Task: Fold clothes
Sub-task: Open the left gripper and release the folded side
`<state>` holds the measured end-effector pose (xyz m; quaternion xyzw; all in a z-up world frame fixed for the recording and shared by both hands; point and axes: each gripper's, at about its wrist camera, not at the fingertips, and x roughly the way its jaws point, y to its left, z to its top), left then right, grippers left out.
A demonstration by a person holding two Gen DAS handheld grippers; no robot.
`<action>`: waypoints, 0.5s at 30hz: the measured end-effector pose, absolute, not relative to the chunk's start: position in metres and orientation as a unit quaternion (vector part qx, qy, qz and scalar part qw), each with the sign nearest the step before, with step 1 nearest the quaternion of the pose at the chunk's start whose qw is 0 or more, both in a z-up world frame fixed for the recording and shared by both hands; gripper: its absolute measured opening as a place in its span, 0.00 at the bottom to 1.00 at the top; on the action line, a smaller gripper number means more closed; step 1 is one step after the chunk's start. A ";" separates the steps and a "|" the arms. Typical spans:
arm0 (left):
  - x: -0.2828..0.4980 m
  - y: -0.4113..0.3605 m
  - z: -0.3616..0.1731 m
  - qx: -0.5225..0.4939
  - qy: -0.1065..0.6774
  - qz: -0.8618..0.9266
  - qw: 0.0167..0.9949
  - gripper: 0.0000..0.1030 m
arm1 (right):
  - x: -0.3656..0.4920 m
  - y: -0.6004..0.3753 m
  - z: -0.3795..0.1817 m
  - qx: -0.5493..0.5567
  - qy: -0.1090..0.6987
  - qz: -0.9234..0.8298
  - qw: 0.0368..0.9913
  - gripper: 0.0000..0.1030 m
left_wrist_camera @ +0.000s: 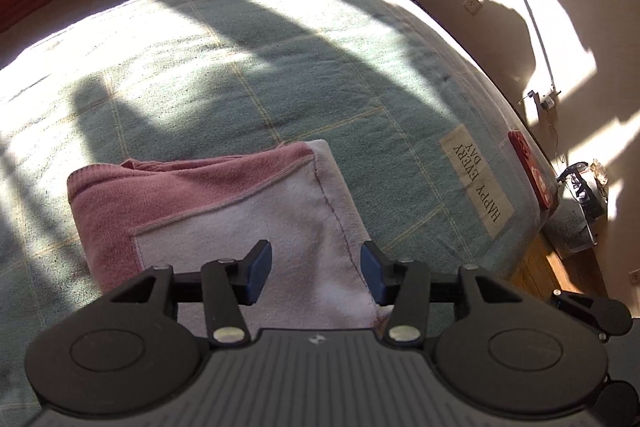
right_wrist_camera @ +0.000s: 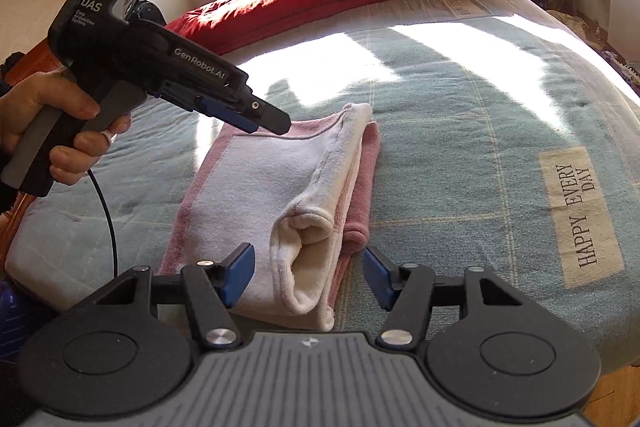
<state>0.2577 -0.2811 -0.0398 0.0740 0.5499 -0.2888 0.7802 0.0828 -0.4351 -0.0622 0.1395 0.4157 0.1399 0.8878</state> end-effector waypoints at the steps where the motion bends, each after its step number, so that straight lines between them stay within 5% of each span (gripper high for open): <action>1: 0.251 -0.274 -0.038 0.100 0.545 -0.291 0.780 0.52 | 0.084 -0.435 -0.061 0.143 0.414 0.137 0.889 0.45; 5: 0.222 -0.250 -0.039 0.185 0.516 -0.298 0.782 0.61 | 0.095 -0.425 -0.059 0.150 0.409 0.143 0.889 0.34; 15: 0.194 -0.227 -0.085 0.205 0.505 -0.341 0.766 0.63 | 0.142 -0.376 -0.061 0.113 0.418 0.162 0.887 0.34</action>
